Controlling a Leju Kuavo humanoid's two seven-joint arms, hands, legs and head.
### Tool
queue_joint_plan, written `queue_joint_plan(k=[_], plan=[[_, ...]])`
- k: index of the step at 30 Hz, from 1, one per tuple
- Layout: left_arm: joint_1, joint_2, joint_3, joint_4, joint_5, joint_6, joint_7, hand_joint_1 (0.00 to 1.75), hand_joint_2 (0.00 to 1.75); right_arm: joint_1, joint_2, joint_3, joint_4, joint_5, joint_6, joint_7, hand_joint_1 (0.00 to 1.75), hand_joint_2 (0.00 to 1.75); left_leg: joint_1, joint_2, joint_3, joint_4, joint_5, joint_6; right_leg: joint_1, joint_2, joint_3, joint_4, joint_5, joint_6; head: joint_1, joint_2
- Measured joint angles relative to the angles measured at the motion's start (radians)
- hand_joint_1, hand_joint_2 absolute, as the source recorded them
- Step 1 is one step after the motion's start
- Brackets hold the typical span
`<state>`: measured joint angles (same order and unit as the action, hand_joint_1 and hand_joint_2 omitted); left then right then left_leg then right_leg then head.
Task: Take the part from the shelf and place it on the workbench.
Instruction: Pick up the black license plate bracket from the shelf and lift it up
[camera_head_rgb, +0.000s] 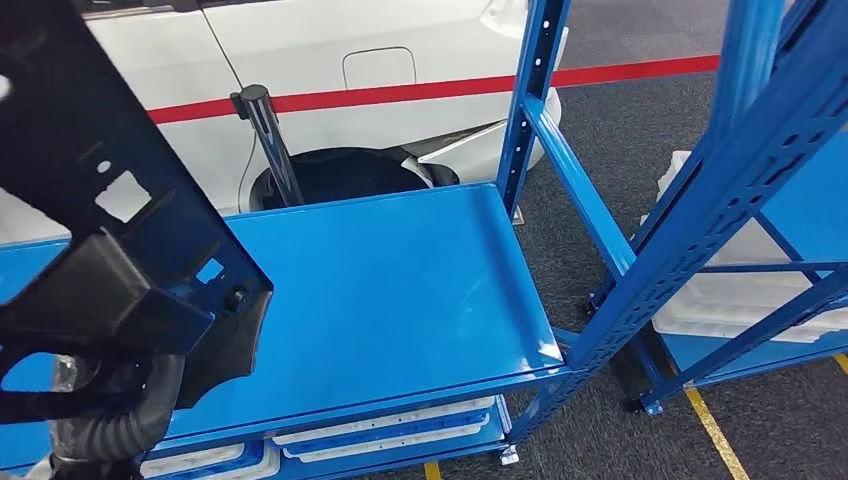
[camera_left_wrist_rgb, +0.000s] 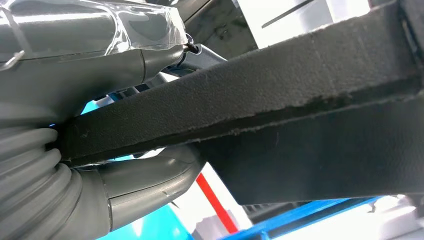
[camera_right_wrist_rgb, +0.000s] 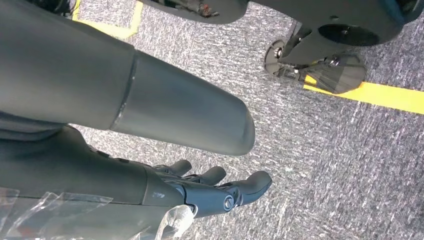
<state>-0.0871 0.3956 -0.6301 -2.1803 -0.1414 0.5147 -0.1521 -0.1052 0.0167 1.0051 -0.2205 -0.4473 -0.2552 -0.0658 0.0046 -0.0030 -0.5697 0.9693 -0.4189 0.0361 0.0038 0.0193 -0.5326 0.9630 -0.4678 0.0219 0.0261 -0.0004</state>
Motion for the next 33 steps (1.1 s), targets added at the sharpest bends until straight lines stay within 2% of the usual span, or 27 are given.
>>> queue_joint_plan(k=[2, 3, 4, 6, 7, 8, 9, 10, 11, 13, 14, 16, 18, 19, 21, 22, 23, 24, 25, 27, 28, 29, 31, 33], plan=[[0.024, -0.021, -0.003, 0.000, 0.043, 0.000, -0.043, 1.75, 1.75, -0.001, 0.000, 0.000, 0.000, -0.001, -0.002, 0.000, 0.00, 0.00, 0.003, 0.000, 0.003, -0.005, 0.002, 0.004, -0.002, -0.003, 0.000, 0.005, -0.009, 0.010, 0.000, 0.000], [0.033, -0.033, -0.004, 0.000, 0.065, 0.000, -0.065, 1.75, 1.75, -0.001, 0.000, -0.001, 0.000, -0.001, -0.003, 0.000, 0.00, 0.00, 0.006, 0.000, 0.005, -0.009, 0.004, 0.007, -0.003, -0.004, -0.008, 0.027, -0.024, 0.016, 0.001, 0.000], [0.040, -0.045, -0.007, 0.001, 0.086, -0.001, -0.087, 1.75, 1.75, -0.001, 0.000, -0.001, 0.000, -0.001, -0.004, 0.000, 0.00, 0.00, 0.008, 0.001, 0.007, -0.012, 0.005, 0.011, -0.004, -0.005, -0.027, 0.070, -0.050, 0.023, 0.001, 0.000], [0.054, -0.065, -0.013, 0.004, 0.122, -0.002, -0.122, 1.75, 1.75, 0.000, 0.000, -0.001, 0.000, -0.001, -0.005, 0.000, 0.00, 0.00, 0.009, 0.002, 0.007, -0.012, 0.004, 0.014, -0.008, -0.006, -0.091, 0.203, -0.114, 0.031, 0.002, 0.000], [0.059, -0.073, -0.017, 0.006, 0.135, -0.003, -0.132, 1.75, 1.75, 0.001, 0.000, -0.001, 0.000, -0.001, -0.006, 0.001, 0.00, 0.00, 0.009, 0.003, 0.007, -0.012, 0.004, 0.015, -0.010, -0.006, -0.121, 0.261, -0.134, 0.034, 0.002, 0.000], [0.064, -0.080, -0.021, 0.008, 0.143, -0.004, -0.137, 1.75, 1.75, 0.001, 0.000, -0.001, 0.000, -0.001, -0.007, 0.001, 0.00, 0.00, 0.009, 0.003, 0.007, -0.012, 0.004, 0.014, -0.012, -0.007, -0.135, 0.285, -0.132, 0.037, 0.002, 0.000], [0.067, -0.087, -0.025, 0.010, 0.151, -0.007, -0.141, 1.75, 1.75, 0.002, 0.000, -0.001, 0.000, -0.001, -0.007, 0.001, 0.00, 0.00, 0.010, 0.002, 0.009, -0.011, 0.003, 0.014, -0.015, -0.008, -0.131, 0.270, -0.112, 0.038, 0.002, 0.000], [0.070, -0.092, -0.027, 0.012, 0.164, -0.011, -0.146, 1.75, 1.75, 0.001, -0.001, -0.001, 0.000, -0.001, -0.008, 0.001, 0.00, 0.00, 0.012, 0.001, 0.011, -0.011, 0.002, 0.012, -0.017, -0.009, -0.108, 0.218, -0.077, 0.039, 0.003, 0.000], [0.072, -0.098, -0.029, 0.015, 0.185, -0.017, -0.154, 1.75, 1.75, 0.001, -0.001, -0.001, 0.000, 0.000, -0.009, 0.001, 0.00, 0.00, 0.012, 0.000, 0.013, -0.011, 0.000, 0.010, -0.019, -0.010, -0.074, 0.144, -0.039, 0.040, 0.003, 0.000], [0.075, -0.106, -0.032, 0.019, 0.238, -0.029, -0.180, 1.75, 1.75, 0.000, -0.002, -0.001, 0.000, 0.000, -0.013, 0.000, 0.00, 0.00, 0.009, 0.000, 0.015, -0.009, -0.004, 0.001, -0.019, -0.010, -0.022, 0.030, 0.005, 0.034, 0.003, 0.000], [0.076, -0.110, -0.033, 0.021, 0.257, -0.032, -0.194, 1.75, 1.75, 0.000, -0.002, -0.001, 0.000, 0.000, -0.016, -0.002, 0.00, 0.00, 0.007, -0.001, 0.016, -0.009, -0.004, -0.004, -0.017, -0.008, -0.013, 0.006, 0.010, 0.030, 0.003, 0.000], [0.076, -0.115, -0.038, 0.027, 0.263, -0.036, -0.198, 1.75, 1.75, 0.000, -0.003, -0.001, 0.000, -0.001, -0.022, -0.005, 0.00, 0.00, 0.009, -0.001, 0.016, -0.010, 0.000, -0.015, -0.013, -0.007, -0.013, 0.001, 0.014, 0.014, 0.002, 0.000], [0.075, -0.117, -0.049, 0.038, 0.245, -0.041, -0.178, 1.75, 1.75, -0.001, -0.002, -0.001, 0.000, -0.003, -0.025, -0.010, 0.00, 0.00, 0.013, -0.001, 0.009, 0.012, -0.020, -0.024, -0.013, -0.009, -0.013, -0.002, 0.023, 0.000, 0.001, 0.000], [0.073, -0.118, -0.056, 0.045, 0.231, -0.046, -0.164, 1.75, 1.75, -0.001, -0.002, -0.001, 0.000, -0.005, -0.026, -0.012, 0.00, 0.00, 0.014, -0.001, -0.006, 0.050, -0.048, -0.028, -0.015, -0.010, -0.014, -0.004, 0.026, -0.005, 0.000, 0.000], [0.066, -0.120, -0.073, 0.066, 0.206, -0.064, -0.132, 1.75, 1.75, -0.001, 0.000, -0.001, 0.000, -0.016, -0.031, -0.013, 0.00, 0.00, 0.015, 0.000, -0.055, 0.181, -0.123, -0.034, -0.014, -0.012, -0.019, -0.004, 0.030, -0.012, -0.001, 0.000], [0.061, -0.123, -0.086, 0.080, 0.204, -0.078, -0.118, 1.75, 1.75, -0.001, 0.001, -0.002, 0.000, -0.023, -0.035, -0.008, 0.00, 0.00, 0.015, 0.000, -0.079, 0.245, -0.151, -0.035, -0.013, -0.012, -0.021, -0.004, 0.032, -0.015, -0.001, 0.000], [0.055, -0.127, -0.100, 0.095, 0.210, -0.094, -0.108, 1.75, 1.75, -0.001, 0.003, -0.003, 0.000, -0.029, -0.039, -0.001, 0.00, 0.00, 0.015, 0.000, -0.090, 0.282, -0.162, -0.035, -0.011, -0.012, -0.024, -0.004, 0.034, -0.017, -0.001, 0.000], [0.049, -0.132, -0.114, 0.109, 0.223, -0.111, -0.103, 1.75, 1.75, -0.001, 0.005, -0.004, 0.000, -0.034, -0.043, 0.008, 0.00, 0.00, 0.014, 0.000, -0.084, 0.280, -0.155, -0.033, -0.010, -0.012, -0.027, -0.004, 0.037, -0.017, -0.001, 0.000], [0.042, -0.138, -0.126, 0.122, 0.237, -0.125, -0.101, 1.75, 1.75, -0.001, 0.007, -0.005, 0.000, -0.037, -0.047, 0.018, 0.00, 0.00, 0.014, 0.000, -0.057, 0.236, -0.133, -0.029, -0.008, -0.011, -0.029, -0.004, 0.039, -0.017, -0.002, 0.000], [0.026, -0.148, -0.147, 0.141, 0.261, -0.145, -0.100, 1.75, 1.75, -0.001, 0.012, -0.006, 0.000, -0.043, -0.051, 0.033, 0.00, 0.00, 0.009, -0.003, 0.027, 0.084, -0.077, -0.017, -0.005, -0.008, -0.033, -0.003, 0.043, -0.013, -0.002, 0.000], [0.019, -0.153, -0.155, 0.148, 0.269, -0.151, -0.100, 1.75, 1.75, -0.001, 0.014, -0.008, 0.000, -0.048, -0.052, 0.039, 0.00, 0.00, 0.006, -0.004, 0.058, 0.025, -0.059, -0.012, -0.003, -0.006, -0.035, -0.003, 0.046, -0.009, -0.001, 0.000], [0.013, -0.157, -0.163, 0.154, 0.277, -0.157, -0.099, 1.75, 1.75, -0.001, 0.015, -0.009, 0.000, -0.053, -0.052, 0.043, 0.00, 0.00, 0.003, -0.005, 0.074, -0.011, -0.051, -0.009, -0.002, -0.004, -0.037, -0.003, 0.049, -0.004, -0.001, 0.000], [0.007, -0.163, -0.173, 0.166, 0.289, -0.164, -0.099, 1.75, 1.75, -0.001, 0.016, -0.015, 0.000, -0.063, -0.052, 0.048, 0.00, 0.00, -0.002, -0.003, 0.073, -0.021, -0.044, -0.003, -0.003, -0.001, -0.042, -0.004, 0.058, 0.008, 0.000, 0.000], [0.002, -0.167, -0.179, 0.174, 0.298, -0.171, -0.099, 1.75, 1.75, 0.001, 0.016, -0.020, 0.000, -0.072, -0.052, 0.049, 0.00, 0.00, 0.001, 0.005, 0.069, -0.027, -0.030, 0.009, -0.006, 0.001, -0.049, 0.006, 0.049, 0.019, 0.000, 0.000]])
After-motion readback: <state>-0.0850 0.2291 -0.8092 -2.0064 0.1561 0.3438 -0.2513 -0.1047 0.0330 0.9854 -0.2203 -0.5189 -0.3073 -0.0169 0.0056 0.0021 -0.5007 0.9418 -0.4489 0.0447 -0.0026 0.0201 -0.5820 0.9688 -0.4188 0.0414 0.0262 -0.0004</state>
